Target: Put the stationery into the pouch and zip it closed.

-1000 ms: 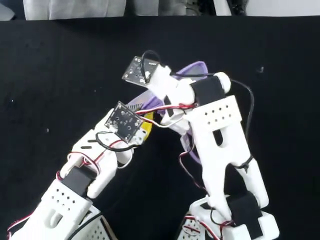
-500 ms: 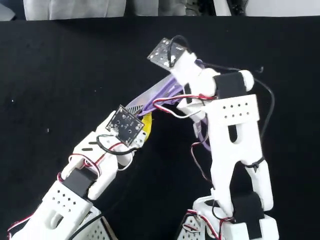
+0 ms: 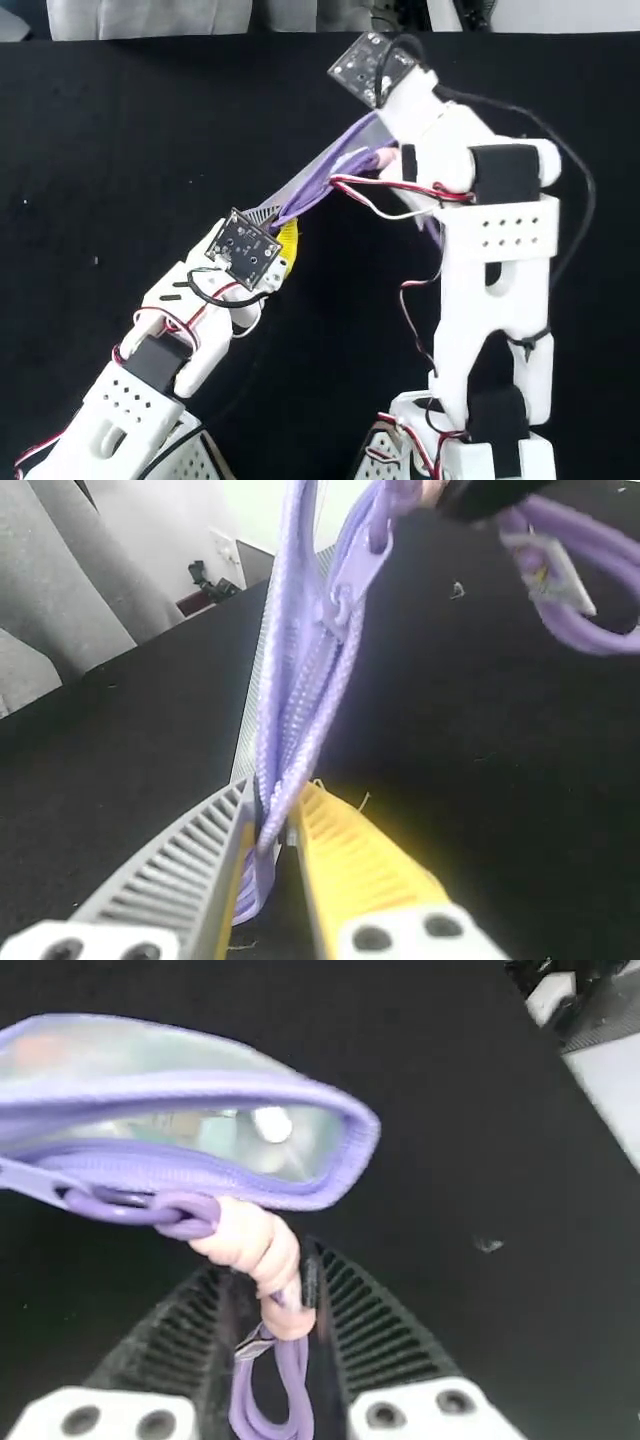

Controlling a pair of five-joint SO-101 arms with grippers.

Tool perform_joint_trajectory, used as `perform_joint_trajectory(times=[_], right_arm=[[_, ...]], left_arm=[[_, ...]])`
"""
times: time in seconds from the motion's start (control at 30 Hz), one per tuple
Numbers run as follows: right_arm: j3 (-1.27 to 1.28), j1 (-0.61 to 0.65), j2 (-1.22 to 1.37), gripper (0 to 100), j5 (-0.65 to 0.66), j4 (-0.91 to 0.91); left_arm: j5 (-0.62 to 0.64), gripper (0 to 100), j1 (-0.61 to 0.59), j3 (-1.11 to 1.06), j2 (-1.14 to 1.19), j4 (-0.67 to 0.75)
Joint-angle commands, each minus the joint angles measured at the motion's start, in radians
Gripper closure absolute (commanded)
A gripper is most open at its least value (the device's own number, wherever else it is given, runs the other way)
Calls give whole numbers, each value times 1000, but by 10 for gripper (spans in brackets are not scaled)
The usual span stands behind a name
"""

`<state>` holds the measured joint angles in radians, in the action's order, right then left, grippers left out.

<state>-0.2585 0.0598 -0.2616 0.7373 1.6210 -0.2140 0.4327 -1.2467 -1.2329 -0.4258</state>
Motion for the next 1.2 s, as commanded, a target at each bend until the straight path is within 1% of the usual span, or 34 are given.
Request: perform_joint_trajectory(times=[0.0,0.33,0.47,0.67,0.9,1.03,1.17], right_arm=[[-107,-86,-42,988,-9,-5],[-237,-187,-41,988,-9,-15],[-226,-224,-28,988,-9,-78],[-292,-316,96,988,-9,-141],[-532,-434,275,988,-9,-144],[-638,-470,366,988,-9,-143],[-674,-488,423,988,-14,-138]], left_arm=[[-11,971,-39,-25,14,3],[-11,971,-44,-27,14,3],[-11,971,-44,-27,14,2],[-11,971,-44,-27,14,0],[-11,971,-44,-27,14,2],[-11,971,-44,-27,14,2],[-11,971,-44,-27,14,2]])
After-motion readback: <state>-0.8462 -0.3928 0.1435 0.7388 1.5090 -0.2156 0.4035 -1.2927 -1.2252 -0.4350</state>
